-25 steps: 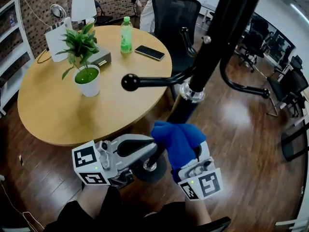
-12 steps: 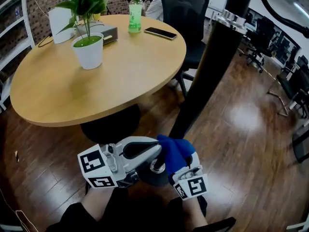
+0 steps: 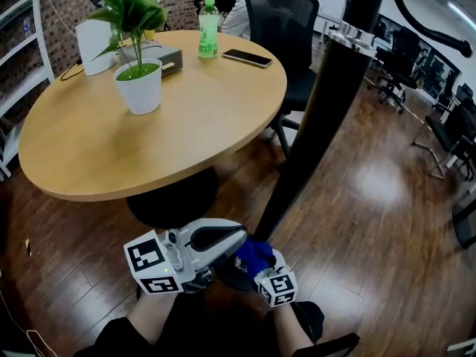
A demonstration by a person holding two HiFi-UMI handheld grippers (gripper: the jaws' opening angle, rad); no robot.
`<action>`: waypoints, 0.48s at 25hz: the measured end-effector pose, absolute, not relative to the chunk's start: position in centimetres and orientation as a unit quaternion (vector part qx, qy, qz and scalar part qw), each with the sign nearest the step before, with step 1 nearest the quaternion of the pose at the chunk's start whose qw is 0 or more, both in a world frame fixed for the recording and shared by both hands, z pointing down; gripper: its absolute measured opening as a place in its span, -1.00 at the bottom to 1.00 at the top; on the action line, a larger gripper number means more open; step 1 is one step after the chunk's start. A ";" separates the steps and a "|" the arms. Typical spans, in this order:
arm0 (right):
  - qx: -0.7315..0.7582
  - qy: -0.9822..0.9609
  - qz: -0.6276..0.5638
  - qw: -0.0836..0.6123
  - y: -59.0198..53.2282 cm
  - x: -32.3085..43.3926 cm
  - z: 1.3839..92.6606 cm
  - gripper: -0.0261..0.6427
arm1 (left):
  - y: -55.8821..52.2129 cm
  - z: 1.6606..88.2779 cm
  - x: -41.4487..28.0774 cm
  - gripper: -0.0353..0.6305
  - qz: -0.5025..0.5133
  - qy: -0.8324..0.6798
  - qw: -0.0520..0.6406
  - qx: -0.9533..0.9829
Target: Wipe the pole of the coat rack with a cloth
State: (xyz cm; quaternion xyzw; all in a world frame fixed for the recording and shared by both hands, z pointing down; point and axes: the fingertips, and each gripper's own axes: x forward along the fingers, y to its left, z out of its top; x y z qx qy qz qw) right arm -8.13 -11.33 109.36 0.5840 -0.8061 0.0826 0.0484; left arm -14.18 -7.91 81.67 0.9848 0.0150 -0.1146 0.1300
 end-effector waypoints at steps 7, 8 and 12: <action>0.585 -0.801 0.116 0.058 -11.2 -7.8 111.2 -0.85 | -7.6 81.7 -14.2 -0.89 -0.111 0.022 0.131 0.985; 0.586 -0.800 0.119 0.057 -11.2 -7.8 111.2 -0.85 | -7.4 81.6 -14.3 -0.89 -0.112 0.023 0.130 0.985; 0.591 -0.794 0.136 0.036 -10.9 -7.2 110.8 -0.85 | -7.0 81.6 -14.3 -0.89 -0.111 0.023 0.126 0.986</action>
